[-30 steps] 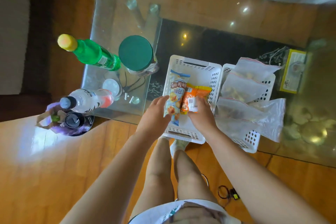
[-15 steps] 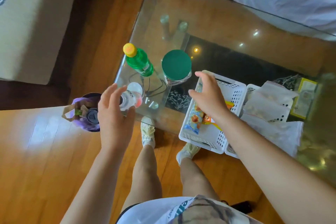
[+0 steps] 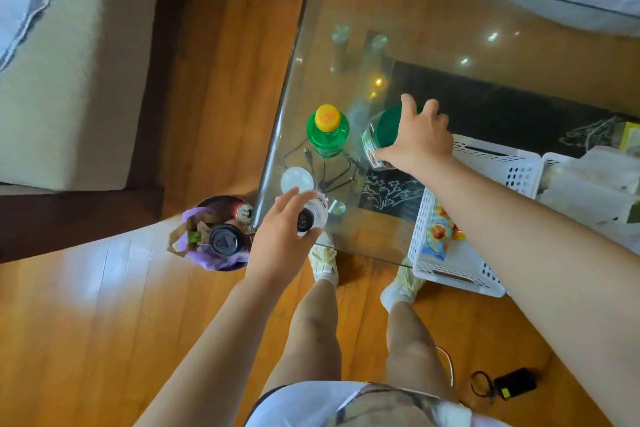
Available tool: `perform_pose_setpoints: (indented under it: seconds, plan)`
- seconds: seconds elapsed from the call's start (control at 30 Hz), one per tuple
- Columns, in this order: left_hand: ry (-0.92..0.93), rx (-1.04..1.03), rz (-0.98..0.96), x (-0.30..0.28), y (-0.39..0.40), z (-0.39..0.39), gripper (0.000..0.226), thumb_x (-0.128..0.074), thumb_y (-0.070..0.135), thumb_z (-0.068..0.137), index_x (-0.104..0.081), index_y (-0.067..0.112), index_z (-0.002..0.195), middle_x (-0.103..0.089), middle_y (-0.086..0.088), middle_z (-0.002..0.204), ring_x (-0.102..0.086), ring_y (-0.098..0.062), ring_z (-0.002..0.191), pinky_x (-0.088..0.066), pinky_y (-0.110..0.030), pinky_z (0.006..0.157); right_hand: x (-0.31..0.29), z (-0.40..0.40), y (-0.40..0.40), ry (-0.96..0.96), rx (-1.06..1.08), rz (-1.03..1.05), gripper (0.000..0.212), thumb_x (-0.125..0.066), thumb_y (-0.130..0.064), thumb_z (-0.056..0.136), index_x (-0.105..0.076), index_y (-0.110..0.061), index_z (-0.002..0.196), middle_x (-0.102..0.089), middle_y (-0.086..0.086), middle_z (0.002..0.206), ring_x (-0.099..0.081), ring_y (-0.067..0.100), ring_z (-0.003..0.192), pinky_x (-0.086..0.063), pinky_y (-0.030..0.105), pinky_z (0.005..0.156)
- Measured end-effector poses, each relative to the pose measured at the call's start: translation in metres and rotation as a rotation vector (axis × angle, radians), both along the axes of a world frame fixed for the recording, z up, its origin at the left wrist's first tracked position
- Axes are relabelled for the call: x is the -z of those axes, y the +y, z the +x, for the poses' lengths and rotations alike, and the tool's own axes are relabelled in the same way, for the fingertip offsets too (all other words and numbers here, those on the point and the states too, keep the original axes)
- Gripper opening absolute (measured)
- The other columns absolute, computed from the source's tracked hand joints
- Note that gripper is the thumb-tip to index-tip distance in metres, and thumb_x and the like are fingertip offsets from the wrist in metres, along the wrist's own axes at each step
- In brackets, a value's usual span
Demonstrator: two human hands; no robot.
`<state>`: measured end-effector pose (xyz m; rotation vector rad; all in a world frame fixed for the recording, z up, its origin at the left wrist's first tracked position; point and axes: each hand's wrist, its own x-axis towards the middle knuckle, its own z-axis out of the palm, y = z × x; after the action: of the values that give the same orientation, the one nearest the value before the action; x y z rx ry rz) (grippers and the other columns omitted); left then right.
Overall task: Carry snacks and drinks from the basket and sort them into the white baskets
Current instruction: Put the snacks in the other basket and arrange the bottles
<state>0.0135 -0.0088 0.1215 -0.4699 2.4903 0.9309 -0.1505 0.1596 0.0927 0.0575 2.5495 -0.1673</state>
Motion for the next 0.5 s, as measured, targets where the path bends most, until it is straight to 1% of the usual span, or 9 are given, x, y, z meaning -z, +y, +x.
perform_pose_setpoints:
  seconds: [0.07,0.17,0.27,0.33,0.37,0.43,0.5]
  plan:
    - [-0.016,0.002,0.011,0.003,-0.004,-0.002,0.054,-0.069,0.020,0.079,-0.051,0.033,0.129,-0.042,-0.002,0.147,-0.044,-0.021,0.131,-0.037,-0.026,0.092,-0.001,0.006,0.004,0.027,-0.007,-0.013,0.097,-0.080,-0.039,0.061,-0.025,-0.019,0.139,-0.033,0.018,0.132,-0.039,0.039,0.115,-0.043,0.040,0.077]
    - [-0.010,0.000,0.030,0.006,-0.004,-0.004,0.056,-0.072,0.020,0.077,-0.053,0.032,0.128,-0.047,-0.001,0.143,-0.048,-0.023,0.127,-0.032,-0.021,0.084,-0.006,0.027,0.015,0.053,-0.069,-0.040,0.097,-0.081,-0.039,0.058,-0.026,-0.022,0.138,-0.034,0.016,0.132,-0.040,0.038,0.115,-0.046,0.042,0.080]
    - [-0.003,-0.005,0.046,0.009,-0.004,-0.006,0.057,-0.074,0.019,0.075,-0.054,0.029,0.127,-0.054,-0.002,0.135,-0.052,-0.023,0.119,-0.031,-0.019,0.082,-0.010,0.052,0.029,0.031,-0.187,-0.053,0.099,-0.080,-0.034,0.057,-0.025,-0.024,0.139,-0.032,0.014,0.135,-0.039,0.036,0.117,-0.046,0.040,0.077]
    - [-0.005,0.007,0.063,0.011,-0.005,-0.008,0.057,-0.075,0.019,0.073,-0.055,0.028,0.125,-0.058,0.000,0.127,-0.054,-0.022,0.114,-0.032,-0.018,0.080,-0.012,0.069,0.036,0.019,-0.313,-0.036,0.099,-0.079,-0.033,0.058,-0.024,-0.024,0.140,-0.031,0.013,0.137,-0.038,0.035,0.119,-0.047,0.040,0.077]
    - [-0.003,0.014,0.068,0.012,-0.005,-0.008,0.057,-0.075,0.019,0.072,-0.056,0.028,0.124,-0.059,0.000,0.123,-0.056,-0.021,0.111,-0.034,-0.016,0.075,-0.011,0.077,0.039,0.018,-0.375,-0.034,0.099,-0.078,-0.032,0.059,-0.024,-0.023,0.141,-0.031,0.013,0.137,-0.037,0.035,0.119,-0.048,0.041,0.079]
    - [0.011,0.013,0.070,0.013,-0.006,-0.008,0.056,-0.076,0.017,0.070,-0.058,0.028,0.123,-0.061,-0.003,0.119,-0.055,-0.016,0.105,-0.034,-0.003,0.066,-0.010,0.090,0.042,0.006,-0.467,-0.042,0.097,-0.077,-0.029,0.060,-0.024,-0.021,0.141,-0.030,0.013,0.138,-0.036,0.036,0.120,-0.050,0.043,0.083]
    - [0.032,-0.003,0.081,0.011,-0.005,-0.008,0.055,-0.076,0.013,0.069,-0.061,0.027,0.120,-0.063,-0.005,0.114,-0.050,-0.007,0.096,-0.030,0.009,0.066,-0.008,0.098,0.044,-0.016,-0.510,-0.054,0.096,-0.077,-0.025,0.060,-0.025,-0.021,0.140,-0.031,0.013,0.138,-0.036,0.036,0.120,-0.050,0.045,0.082]
